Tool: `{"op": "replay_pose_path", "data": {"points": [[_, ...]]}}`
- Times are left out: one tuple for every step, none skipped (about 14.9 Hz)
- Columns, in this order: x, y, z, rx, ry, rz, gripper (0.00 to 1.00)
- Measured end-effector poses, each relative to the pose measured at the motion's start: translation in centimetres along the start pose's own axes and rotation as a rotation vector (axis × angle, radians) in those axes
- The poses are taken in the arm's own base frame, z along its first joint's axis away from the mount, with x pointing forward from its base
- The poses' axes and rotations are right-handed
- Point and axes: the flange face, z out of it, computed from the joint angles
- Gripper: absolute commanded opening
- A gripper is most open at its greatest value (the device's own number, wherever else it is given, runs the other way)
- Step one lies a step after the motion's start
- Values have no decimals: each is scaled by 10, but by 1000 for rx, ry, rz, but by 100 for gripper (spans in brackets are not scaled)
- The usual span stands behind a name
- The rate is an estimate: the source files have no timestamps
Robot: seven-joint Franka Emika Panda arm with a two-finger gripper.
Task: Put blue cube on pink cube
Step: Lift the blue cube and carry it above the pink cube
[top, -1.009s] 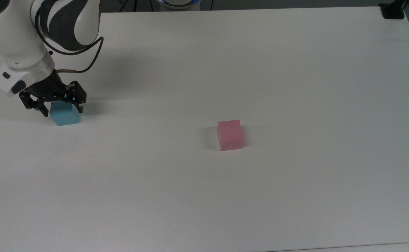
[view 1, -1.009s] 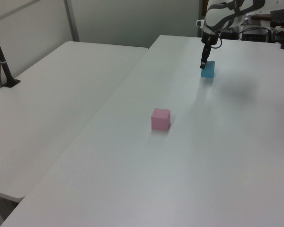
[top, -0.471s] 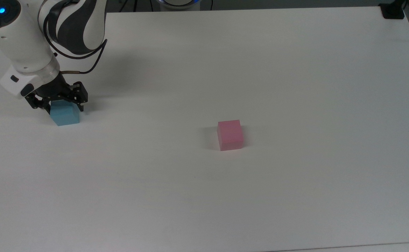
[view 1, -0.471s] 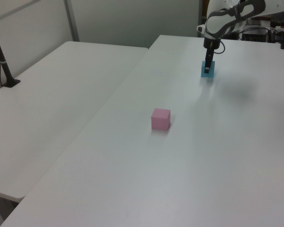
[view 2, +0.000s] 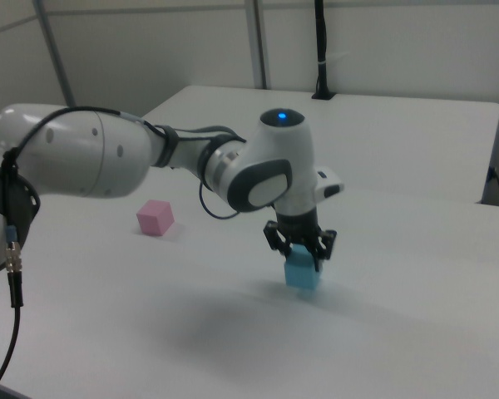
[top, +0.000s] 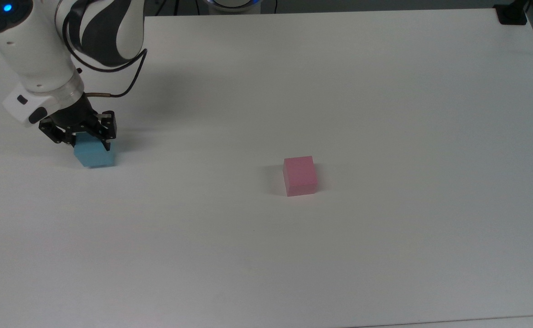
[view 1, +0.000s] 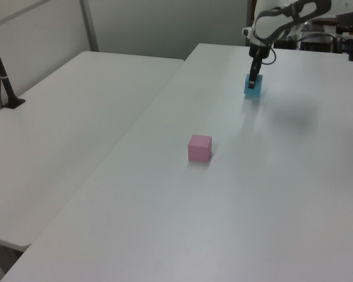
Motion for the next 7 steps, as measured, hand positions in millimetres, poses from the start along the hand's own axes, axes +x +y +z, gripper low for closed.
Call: {"op": "replay_pose_path", "data": {"points": [[5, -9, -12, 8, 12, 9, 36], [9, -20, -27, 24, 13, 20, 36], [12, -32, -44, 42, 10, 31, 36], [15, -45, -63, 64, 6, 40, 36], [19, -62, -82, 84, 5, 49, 35], [22, -81, -99, 102, 5, 64, 35], [27, -103, -114, 114, 6, 95, 35]]}}
